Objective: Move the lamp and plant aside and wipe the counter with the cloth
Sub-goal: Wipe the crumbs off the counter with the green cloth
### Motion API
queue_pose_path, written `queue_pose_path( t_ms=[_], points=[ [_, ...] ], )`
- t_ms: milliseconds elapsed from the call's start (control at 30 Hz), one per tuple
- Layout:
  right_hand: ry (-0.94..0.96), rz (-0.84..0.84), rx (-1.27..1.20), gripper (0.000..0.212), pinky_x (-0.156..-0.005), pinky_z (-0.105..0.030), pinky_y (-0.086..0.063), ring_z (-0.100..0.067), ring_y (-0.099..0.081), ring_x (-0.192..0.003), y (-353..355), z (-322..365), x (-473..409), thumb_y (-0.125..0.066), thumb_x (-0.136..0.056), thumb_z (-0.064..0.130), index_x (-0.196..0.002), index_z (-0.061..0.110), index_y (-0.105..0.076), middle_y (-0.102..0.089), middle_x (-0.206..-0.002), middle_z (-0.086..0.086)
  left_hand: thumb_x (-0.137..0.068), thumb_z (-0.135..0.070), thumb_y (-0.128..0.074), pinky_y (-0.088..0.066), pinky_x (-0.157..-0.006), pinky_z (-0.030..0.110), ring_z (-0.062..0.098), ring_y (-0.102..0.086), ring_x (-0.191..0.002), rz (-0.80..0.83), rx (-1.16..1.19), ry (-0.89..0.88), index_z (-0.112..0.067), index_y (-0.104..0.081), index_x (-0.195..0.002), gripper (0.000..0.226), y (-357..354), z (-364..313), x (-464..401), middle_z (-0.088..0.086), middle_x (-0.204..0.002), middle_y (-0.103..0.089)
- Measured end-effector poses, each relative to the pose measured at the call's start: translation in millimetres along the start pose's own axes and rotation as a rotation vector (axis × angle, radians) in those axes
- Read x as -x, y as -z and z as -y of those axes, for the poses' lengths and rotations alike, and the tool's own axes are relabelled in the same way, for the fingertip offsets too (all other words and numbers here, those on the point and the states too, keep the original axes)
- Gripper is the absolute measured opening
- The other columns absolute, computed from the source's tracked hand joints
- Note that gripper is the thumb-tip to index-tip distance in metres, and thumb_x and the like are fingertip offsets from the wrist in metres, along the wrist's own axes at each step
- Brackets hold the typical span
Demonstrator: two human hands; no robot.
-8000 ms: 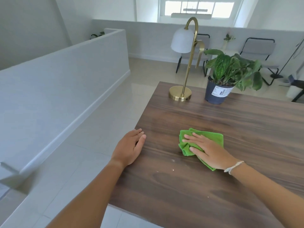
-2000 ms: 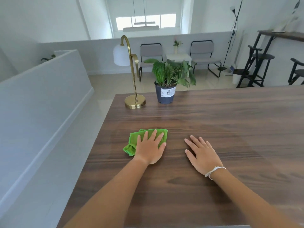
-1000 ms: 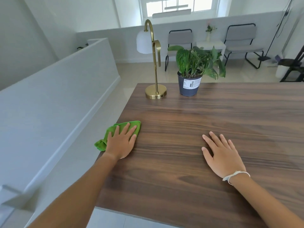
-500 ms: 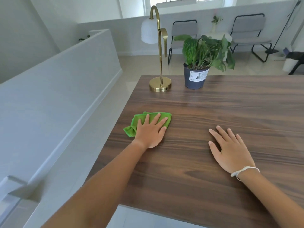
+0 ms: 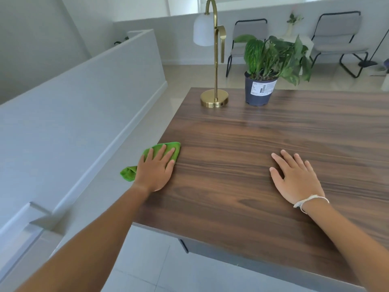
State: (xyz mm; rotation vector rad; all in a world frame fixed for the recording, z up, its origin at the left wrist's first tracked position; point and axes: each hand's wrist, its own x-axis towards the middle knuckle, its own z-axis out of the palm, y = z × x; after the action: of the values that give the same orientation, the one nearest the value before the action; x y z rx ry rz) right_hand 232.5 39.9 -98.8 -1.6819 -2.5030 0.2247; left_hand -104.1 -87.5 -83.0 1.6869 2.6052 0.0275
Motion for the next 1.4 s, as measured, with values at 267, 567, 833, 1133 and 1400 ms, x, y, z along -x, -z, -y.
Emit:
queue_pose_path(
  t_ms=[267,567,833,1133,1400],
  points=[
    [0.051,0.028,-0.021,0.051,-0.118,-0.041,-0.009,-0.028,-0.013,-0.145,-3,3,4,-0.024,-0.096,0.041,-0.145,0.027,-0.022,-0.017,-0.157,0.001,-0.095,-0.046,-0.010,-0.010,-0.115,0.046,0.030,-0.010,-0.145,0.013,-0.034,0.055,-0.038,-0.008,-0.146,0.052,-6,-29,104,-0.006,-0.158,-0.007],
    [0.119,0.054,-0.164,0.044,-0.116,-0.039,-0.012,-0.024,-0.017,-0.144,8,-13,15,-0.029,-0.099,0.026,-0.142,0.022,-0.033,-0.023,-0.156,0.001,-0.095,-0.045,-0.016,-0.002,-0.112,0.056,0.038,-0.003,-0.144,0.045,0.006,-0.113,-0.037,-0.006,-0.146,0.053,-13,-157,110,-0.003,-0.159,-0.004],
    [-0.015,0.029,-0.322,0.041,-0.116,-0.037,-0.011,-0.024,-0.021,-0.143,25,-64,32,-0.033,-0.098,0.021,-0.138,0.019,-0.041,-0.029,-0.153,-0.004,-0.095,-0.040,-0.021,-0.001,-0.113,0.052,0.031,-0.004,-0.145,0.166,0.263,-0.179,-0.039,-0.022,-0.143,0.048,-3,-211,89,-0.006,-0.158,-0.010],
    [0.063,-0.084,-0.462,0.041,-0.117,-0.039,-0.012,-0.024,-0.024,-0.142,31,38,44,-0.034,-0.098,0.026,-0.138,0.020,-0.041,-0.032,-0.152,-0.006,-0.096,-0.018,-0.036,-0.023,-0.111,0.029,0.017,-0.039,-0.133,-0.102,0.658,-0.120,-0.012,-0.051,-0.130,0.038,29,-97,59,0.006,-0.140,-0.049],
    [0.101,0.043,-0.199,0.053,-0.118,-0.041,-0.001,-0.025,-0.005,-0.146,-12,122,53,-0.029,-0.095,0.042,-0.145,0.026,-0.022,-0.015,-0.158,0.001,-0.095,-0.024,-0.040,-0.024,-0.113,0.038,0.025,-0.034,-0.136,-0.129,0.484,-0.043,-0.015,-0.050,-0.132,0.039,12,-34,51,0.012,-0.144,-0.044]
  ],
)
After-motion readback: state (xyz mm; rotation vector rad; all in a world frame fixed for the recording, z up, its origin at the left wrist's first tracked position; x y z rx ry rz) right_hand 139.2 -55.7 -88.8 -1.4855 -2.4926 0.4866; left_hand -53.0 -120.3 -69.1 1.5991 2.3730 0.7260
